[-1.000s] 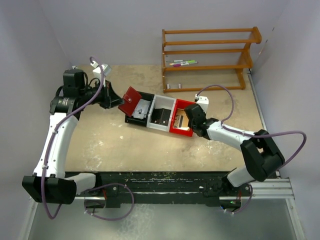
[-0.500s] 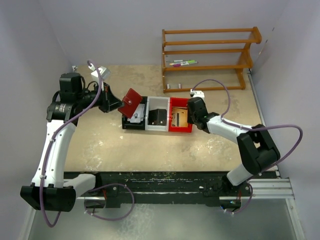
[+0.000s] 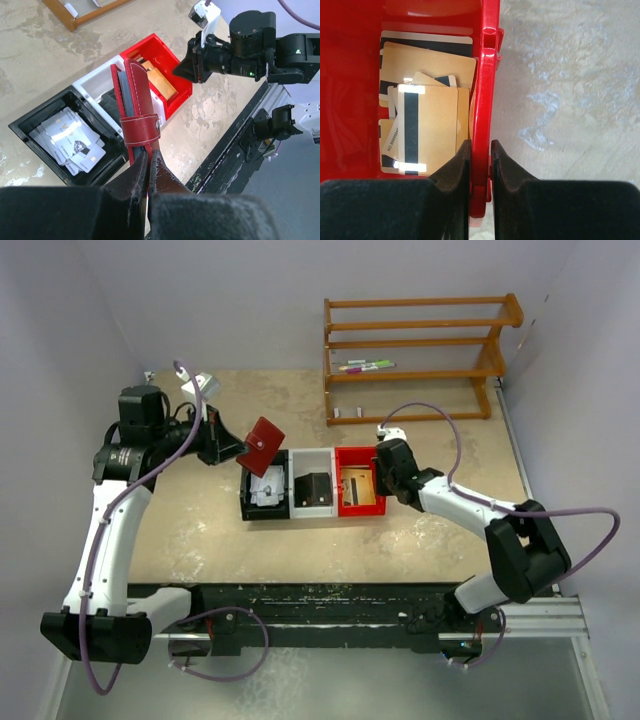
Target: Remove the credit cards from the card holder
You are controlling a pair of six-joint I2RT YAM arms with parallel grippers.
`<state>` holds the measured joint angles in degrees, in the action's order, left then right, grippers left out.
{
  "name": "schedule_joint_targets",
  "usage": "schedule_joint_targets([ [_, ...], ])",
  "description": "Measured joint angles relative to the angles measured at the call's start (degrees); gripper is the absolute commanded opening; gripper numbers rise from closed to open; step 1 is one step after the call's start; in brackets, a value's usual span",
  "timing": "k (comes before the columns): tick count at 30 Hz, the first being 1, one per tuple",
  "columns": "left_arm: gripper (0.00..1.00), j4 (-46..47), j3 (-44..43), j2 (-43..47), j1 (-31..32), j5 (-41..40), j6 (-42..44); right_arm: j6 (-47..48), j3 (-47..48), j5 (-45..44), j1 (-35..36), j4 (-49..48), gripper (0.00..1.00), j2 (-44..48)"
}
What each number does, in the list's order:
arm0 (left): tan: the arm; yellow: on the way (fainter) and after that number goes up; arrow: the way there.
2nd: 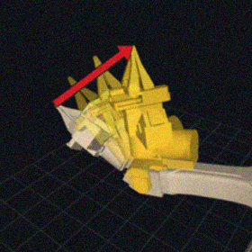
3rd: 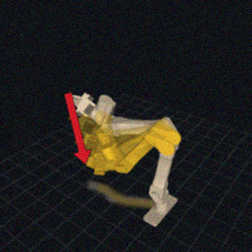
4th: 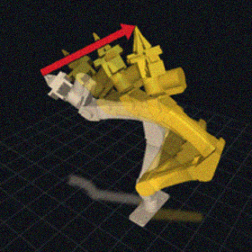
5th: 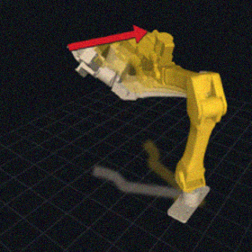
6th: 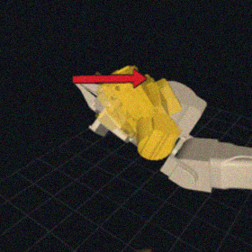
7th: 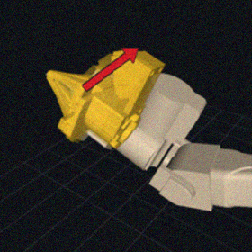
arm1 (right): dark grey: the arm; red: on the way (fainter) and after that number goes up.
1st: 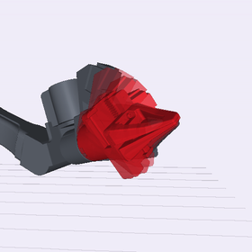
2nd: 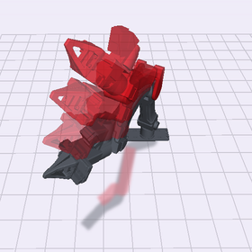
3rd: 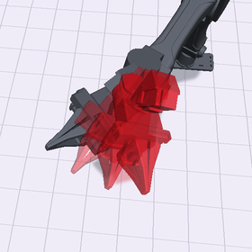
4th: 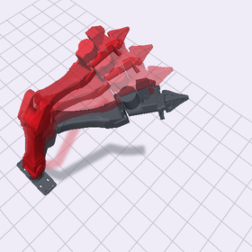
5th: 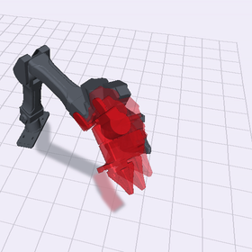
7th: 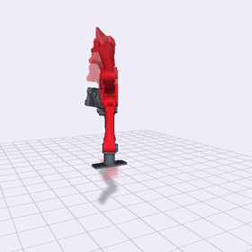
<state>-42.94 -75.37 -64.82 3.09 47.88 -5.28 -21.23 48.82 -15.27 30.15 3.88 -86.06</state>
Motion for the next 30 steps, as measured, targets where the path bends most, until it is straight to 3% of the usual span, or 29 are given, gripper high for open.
schedule_joint_targets([
  [7, 0.00, 0.24, 0.31, 2.19, 0.00, 2.56, -1.86, -4.50, -4.52, -0.31, 1.86, 4.07, 0.79, 5.31],
  [10, 0.00, 0.66, 0.31, 2.51, 0.00, 4.79, -2.95, -4.94, -4.70, -0.39, 1.99, 7.61, 1.00, 10.71],
  [15, 0.00, 3.08, 2.29, 3.19, 0.07, 9.44, -4.55, -4.61, 0.55, 4.70, 1.95, 9.64, 1.00, 21.35],
  [20, 0.00, 5.05, 3.28, 2.86, 0.13, 16.06, -5.68, -7.50, 3.61, 25.42, 1.97, -2.99, 1.00, 27.54],
  [26, 0.00, 7.82, 3.28, 2.80, 1.53, 20.50, -8.11, -17.11, 3.65, 44.11, 2.16, -21.66, 0.99, 22.99],
  [30, 0.00, 11.19, 3.93, 3.74, 2.36, 21.55, -11.63, -22.10, 3.91, 49.88, 2.84, -30.10, 1.00, 19.23],
])
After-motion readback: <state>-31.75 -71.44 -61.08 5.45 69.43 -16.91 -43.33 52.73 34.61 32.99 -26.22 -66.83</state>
